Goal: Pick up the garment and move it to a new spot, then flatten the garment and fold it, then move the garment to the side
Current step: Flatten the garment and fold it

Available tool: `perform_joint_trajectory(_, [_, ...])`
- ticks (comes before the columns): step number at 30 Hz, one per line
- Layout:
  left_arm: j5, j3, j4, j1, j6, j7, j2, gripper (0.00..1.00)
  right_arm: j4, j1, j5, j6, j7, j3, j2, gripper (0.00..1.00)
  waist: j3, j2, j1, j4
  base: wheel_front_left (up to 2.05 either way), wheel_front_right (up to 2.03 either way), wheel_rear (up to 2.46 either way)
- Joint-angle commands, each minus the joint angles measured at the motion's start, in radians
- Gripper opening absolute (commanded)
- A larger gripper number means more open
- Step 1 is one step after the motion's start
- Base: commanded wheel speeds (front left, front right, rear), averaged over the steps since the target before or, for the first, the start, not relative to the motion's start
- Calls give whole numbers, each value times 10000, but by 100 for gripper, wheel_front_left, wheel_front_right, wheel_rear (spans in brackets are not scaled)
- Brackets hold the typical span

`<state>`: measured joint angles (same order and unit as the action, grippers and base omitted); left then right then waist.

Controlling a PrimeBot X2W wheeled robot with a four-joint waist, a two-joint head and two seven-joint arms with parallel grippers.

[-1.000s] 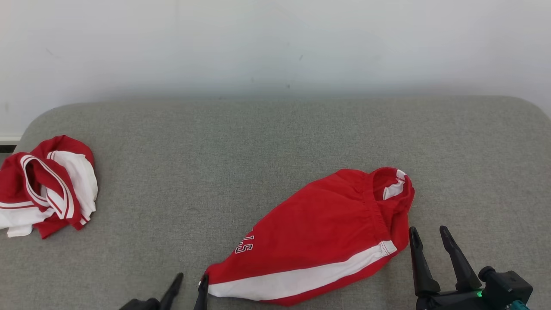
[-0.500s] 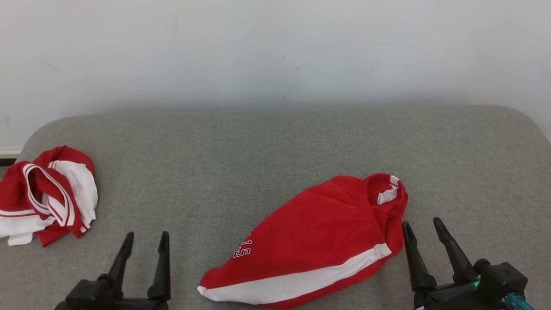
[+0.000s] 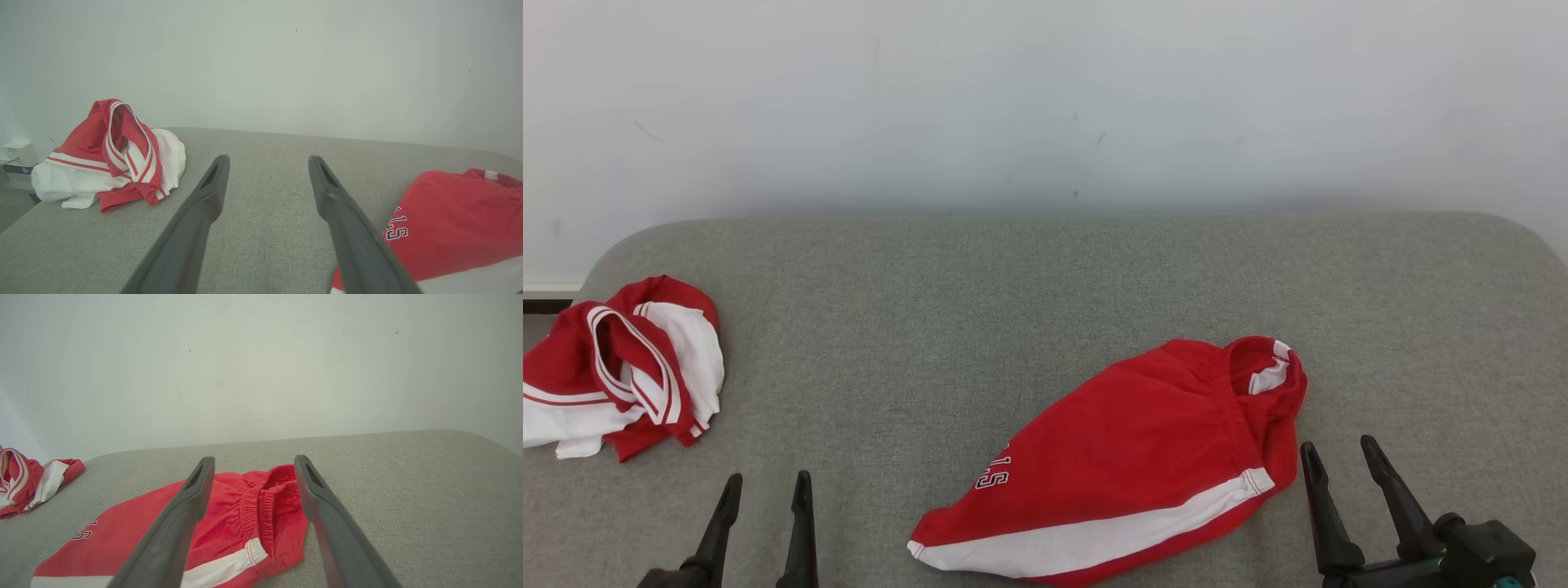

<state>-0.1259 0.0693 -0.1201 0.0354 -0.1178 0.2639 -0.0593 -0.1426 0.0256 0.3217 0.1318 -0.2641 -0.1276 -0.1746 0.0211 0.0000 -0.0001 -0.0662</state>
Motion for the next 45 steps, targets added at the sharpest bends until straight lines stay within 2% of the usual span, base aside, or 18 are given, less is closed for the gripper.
perform_joint_trajectory(1, [29,22,34,160,2,8,16,100,31,116,-92,-23,-4,43,34,100,-1,0,1,-14,0,0,0])
perform_joint_trajectory(17, [71,-18,8,394,-26,7,58,100,-20,267,-255,-23,-4,71,87,100,18,0,1,-59,0,0,0])
perform_joint_trajectory(22, [150,-396,-249,278,-75,7,58,100,-263,81,-195,-23,-4,-79,-169,100,-18,0,1,-48,0,0,0])
perform_joint_trajectory(26, [140,-1037,-841,119,-102,7,-142,100,-707,-180,-116,-23,-2,-403,-508,100,-72,0,1,-86,0,0,0])
perform_joint_trajectory(33, [-345,-2706,-2377,-504,-112,7,-792,100,-1810,-889,128,-23,-4,-1388,-1292,100,-307,0,1,-121,0,0,0])
perform_joint_trajectory(38, [-759,-3351,-3124,-1057,-114,7,-1077,100,-2404,-1462,324,-23,-4,-2104,-1728,100,-611,0,1,-113,0,0,0])
perform_joint_trajectory(45, [-1423,-4558,-4294,-2237,-116,7,-1569,100,-3489,-2590,793,-23,-4,-3623,-2345,100,-1103,0,1,-129,0,0,0])
